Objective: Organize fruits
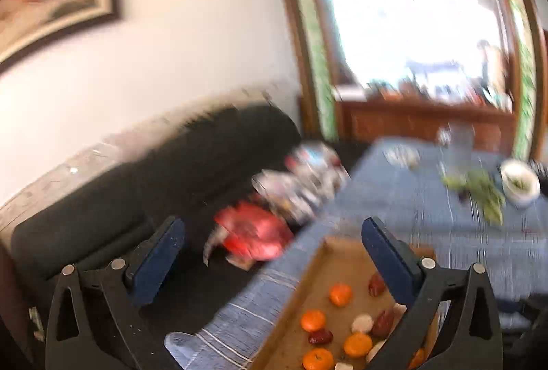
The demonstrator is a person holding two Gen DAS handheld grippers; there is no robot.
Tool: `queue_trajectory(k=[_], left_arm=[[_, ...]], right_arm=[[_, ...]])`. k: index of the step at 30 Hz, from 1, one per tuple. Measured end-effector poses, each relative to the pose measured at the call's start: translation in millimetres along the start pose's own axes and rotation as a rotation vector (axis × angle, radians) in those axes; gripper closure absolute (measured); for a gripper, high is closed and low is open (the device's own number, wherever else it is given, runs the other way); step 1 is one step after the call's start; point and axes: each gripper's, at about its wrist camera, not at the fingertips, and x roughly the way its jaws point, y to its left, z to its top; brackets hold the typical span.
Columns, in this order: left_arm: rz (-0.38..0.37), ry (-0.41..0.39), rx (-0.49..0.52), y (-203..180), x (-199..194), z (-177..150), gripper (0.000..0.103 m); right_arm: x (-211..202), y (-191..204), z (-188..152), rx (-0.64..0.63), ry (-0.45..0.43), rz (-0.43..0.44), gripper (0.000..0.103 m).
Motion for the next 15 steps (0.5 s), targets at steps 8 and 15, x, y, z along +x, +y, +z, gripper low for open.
queue_trajectory(k=[8, 15], left_arm=[[-0.108, 0.124, -0.074, -3.9, -28.6, 11.7, 0.0], [-0.132, 0.254, -0.054, -15.6, -34.9, -8.7, 0.0]], right_arm=[[-37.2, -2.4, -20.4, -0.055, -0.037, 0.044, 0.039], [-58.6, 5.7, -37.7, -0.117, -0.065, 0.069, 0.034]])
